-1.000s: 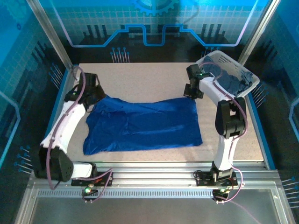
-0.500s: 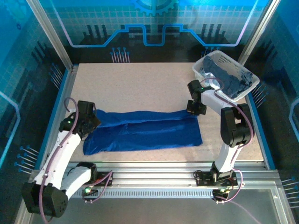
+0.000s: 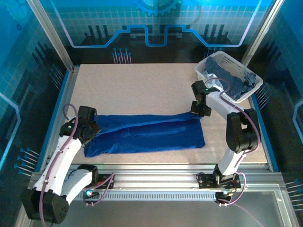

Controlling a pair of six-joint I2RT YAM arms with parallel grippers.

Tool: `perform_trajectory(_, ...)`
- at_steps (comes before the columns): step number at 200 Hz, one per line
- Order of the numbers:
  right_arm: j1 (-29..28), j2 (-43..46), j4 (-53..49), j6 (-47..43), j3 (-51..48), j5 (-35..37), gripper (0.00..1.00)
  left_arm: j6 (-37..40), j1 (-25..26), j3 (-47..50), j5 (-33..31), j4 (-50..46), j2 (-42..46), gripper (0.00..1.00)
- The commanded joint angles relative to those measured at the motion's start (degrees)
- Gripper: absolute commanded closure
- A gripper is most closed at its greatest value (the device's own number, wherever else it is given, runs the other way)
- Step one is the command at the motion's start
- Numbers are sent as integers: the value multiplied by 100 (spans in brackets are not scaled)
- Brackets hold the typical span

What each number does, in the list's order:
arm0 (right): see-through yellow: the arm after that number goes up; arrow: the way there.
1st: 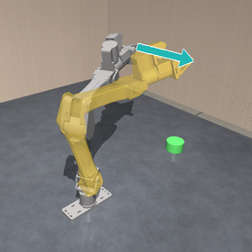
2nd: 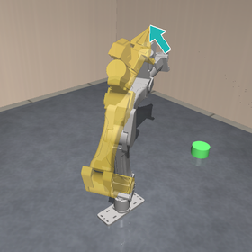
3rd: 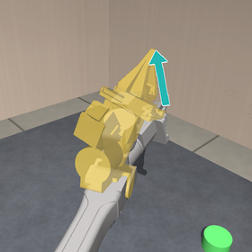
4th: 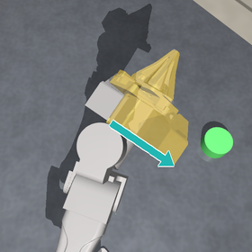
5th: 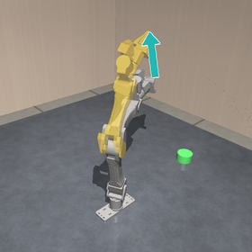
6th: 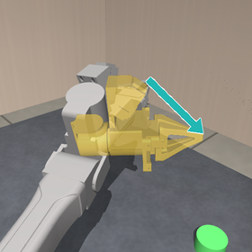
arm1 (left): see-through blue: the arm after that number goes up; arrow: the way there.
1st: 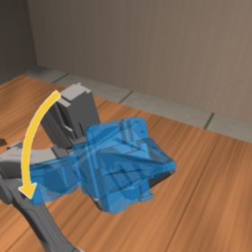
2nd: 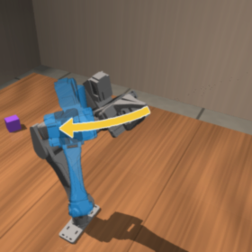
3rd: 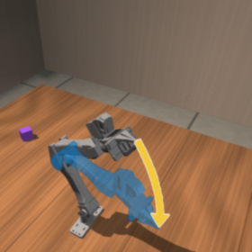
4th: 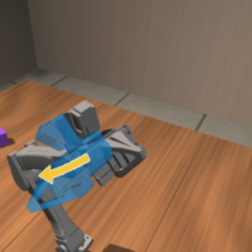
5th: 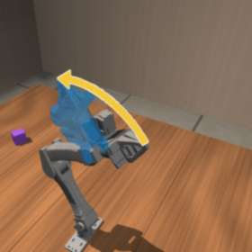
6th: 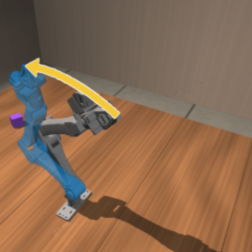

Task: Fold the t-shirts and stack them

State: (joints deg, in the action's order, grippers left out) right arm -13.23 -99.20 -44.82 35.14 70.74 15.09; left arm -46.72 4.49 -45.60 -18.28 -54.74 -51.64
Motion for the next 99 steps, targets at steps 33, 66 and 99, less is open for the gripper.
perform_trajectory(33,-167,371,-168,45,-392,-47,100,-439,100,197,-235,-656,303,100)
perform_trajectory(66,-186,94,-17,202,-760,-55,100,-712,198,554,-200,-574,176,100)
perform_trajectory(99,-179,-82,-9,172,-672,52,100,-824,283,732,-43,-451,21,100)
